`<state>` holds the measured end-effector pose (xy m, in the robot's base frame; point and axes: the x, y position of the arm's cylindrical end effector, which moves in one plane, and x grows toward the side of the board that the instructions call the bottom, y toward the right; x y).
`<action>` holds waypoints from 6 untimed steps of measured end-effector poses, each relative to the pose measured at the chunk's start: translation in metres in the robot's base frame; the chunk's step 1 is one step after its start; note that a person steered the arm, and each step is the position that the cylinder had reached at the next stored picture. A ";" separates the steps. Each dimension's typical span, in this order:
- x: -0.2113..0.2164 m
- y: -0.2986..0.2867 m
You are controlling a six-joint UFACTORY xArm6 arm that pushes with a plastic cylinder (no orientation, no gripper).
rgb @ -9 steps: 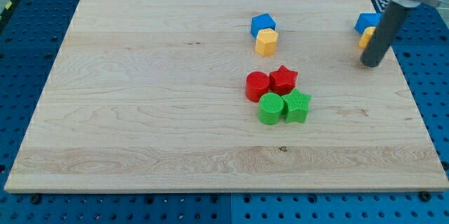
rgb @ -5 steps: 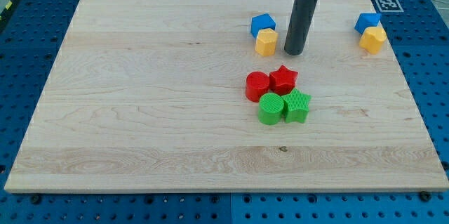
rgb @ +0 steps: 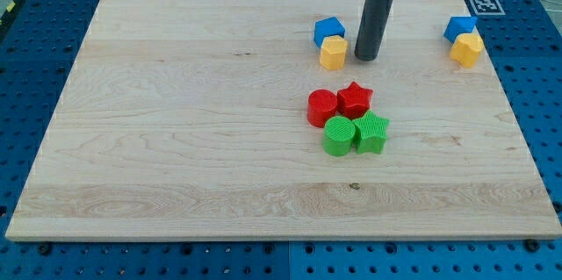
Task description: Drag the blue cube diagonally top right to the yellow hexagon
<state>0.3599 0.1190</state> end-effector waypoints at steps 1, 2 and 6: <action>-0.005 0.000; -0.006 0.000; -0.035 0.000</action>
<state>0.3251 0.1190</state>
